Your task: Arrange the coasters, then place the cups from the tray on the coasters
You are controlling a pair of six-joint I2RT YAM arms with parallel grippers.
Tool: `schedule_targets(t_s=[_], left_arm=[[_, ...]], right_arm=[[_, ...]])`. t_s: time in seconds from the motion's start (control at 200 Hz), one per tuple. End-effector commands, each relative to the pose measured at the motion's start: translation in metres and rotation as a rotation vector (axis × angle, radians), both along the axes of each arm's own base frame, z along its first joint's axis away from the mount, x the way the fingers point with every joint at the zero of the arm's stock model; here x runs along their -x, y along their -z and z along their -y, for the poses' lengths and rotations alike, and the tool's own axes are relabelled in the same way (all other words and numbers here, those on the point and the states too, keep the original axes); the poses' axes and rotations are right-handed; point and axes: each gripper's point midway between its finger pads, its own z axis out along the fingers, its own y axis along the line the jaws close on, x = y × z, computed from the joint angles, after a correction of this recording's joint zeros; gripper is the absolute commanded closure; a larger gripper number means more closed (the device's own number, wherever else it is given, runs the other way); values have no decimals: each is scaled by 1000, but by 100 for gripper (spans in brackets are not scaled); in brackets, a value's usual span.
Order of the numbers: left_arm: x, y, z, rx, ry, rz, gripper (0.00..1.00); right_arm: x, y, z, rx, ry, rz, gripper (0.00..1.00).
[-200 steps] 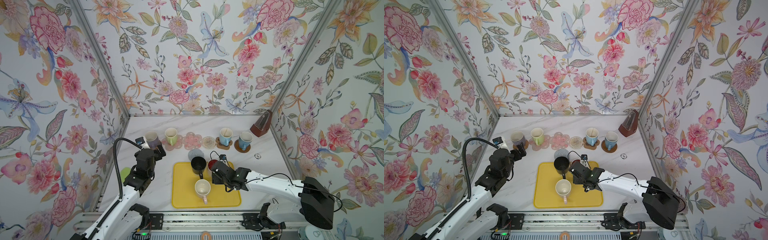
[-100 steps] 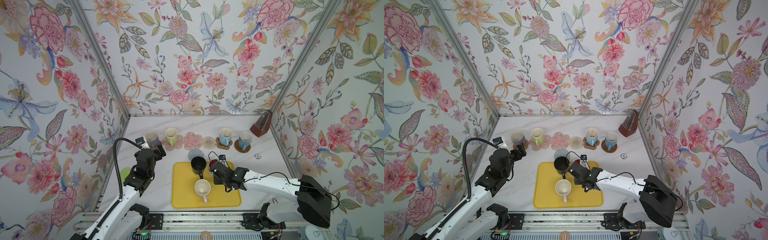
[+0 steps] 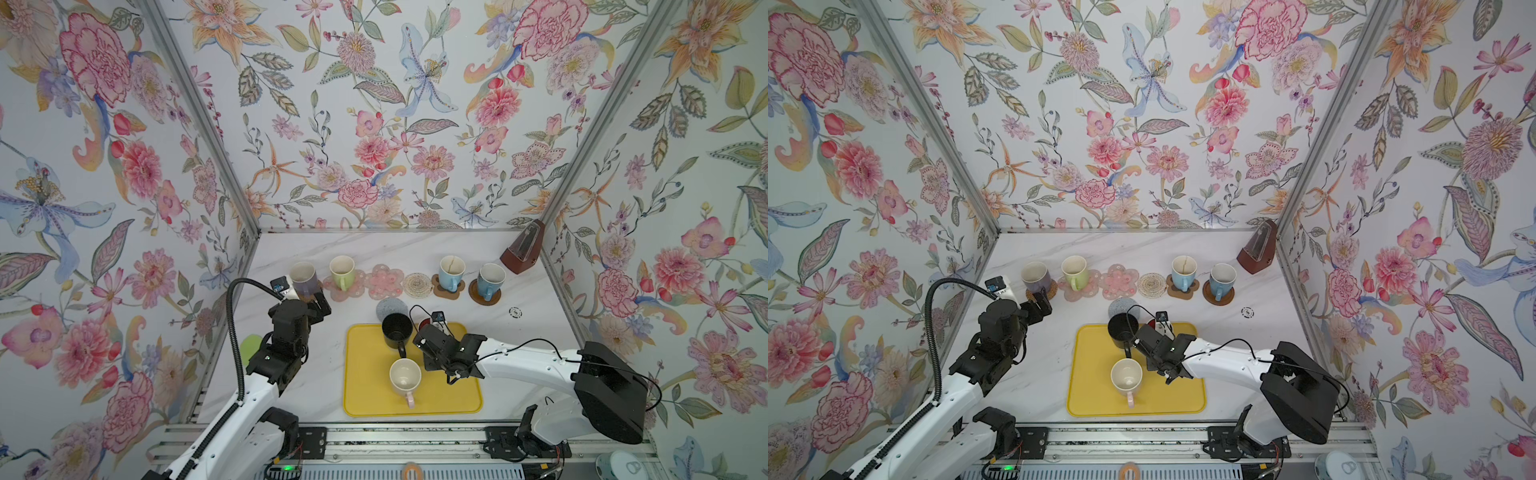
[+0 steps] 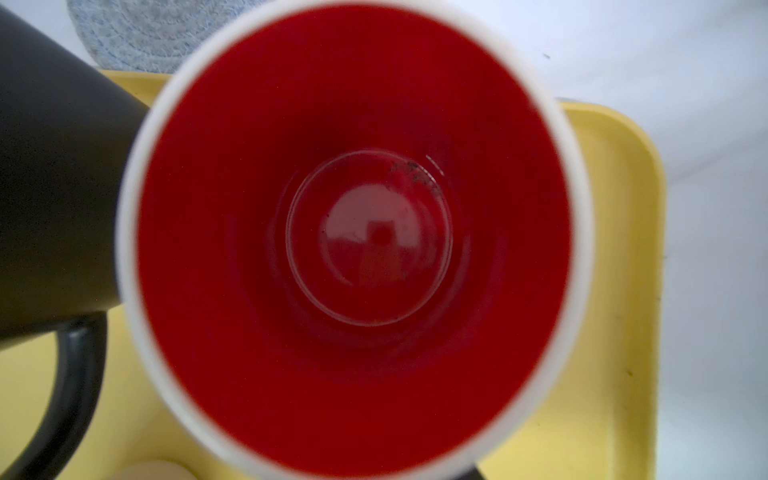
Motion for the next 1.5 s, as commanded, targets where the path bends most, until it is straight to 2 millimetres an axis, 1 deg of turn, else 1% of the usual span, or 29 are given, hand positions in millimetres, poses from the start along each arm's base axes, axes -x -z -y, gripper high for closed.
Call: schedule_targets(t_s=[0.0,0.245,0.36,0.47,0.661,0.766,0.876,0.956,1.066,1.141,1.246,1.491], left_arm=[[4,7,-10,-11,-42,-15,1],[4,9,-10,-5,-46,-22,1],[4,9,-12,-2,-52,-21,1],[5,10,-12,-1,-53,-22,1],[7,11,-13,4,-56,-25,1],[10,14,-13,6,-55,-37,1],[16,19,-14,18,-52,-52,1],[19,25,-13,35,-45,-57,1],[22,29,-12,51,-43,-62,1],[23,30,-11,56,-35,-69,1],[26,29,-11,56,-33,-75,1],[30,32,-12,70,-36,-78,1]], right_arm=[[-6,-11,-2,17,-23,41,77],[-6,-17,-1,34,-47,48,90],[-7,-24,-2,34,-58,57,95],[-9,-35,-3,31,-66,75,100],[-13,-59,-3,19,-78,112,100],[-20,-75,-3,16,-75,128,100],[-36,-90,-4,3,-62,153,100],[-54,-99,-8,-5,-66,183,100],[-85,-109,-9,2,-58,212,100],[-105,-111,-9,8,-55,214,100],[-125,-112,-14,25,-66,219,100],[-167,-97,-26,67,-77,220,100]])
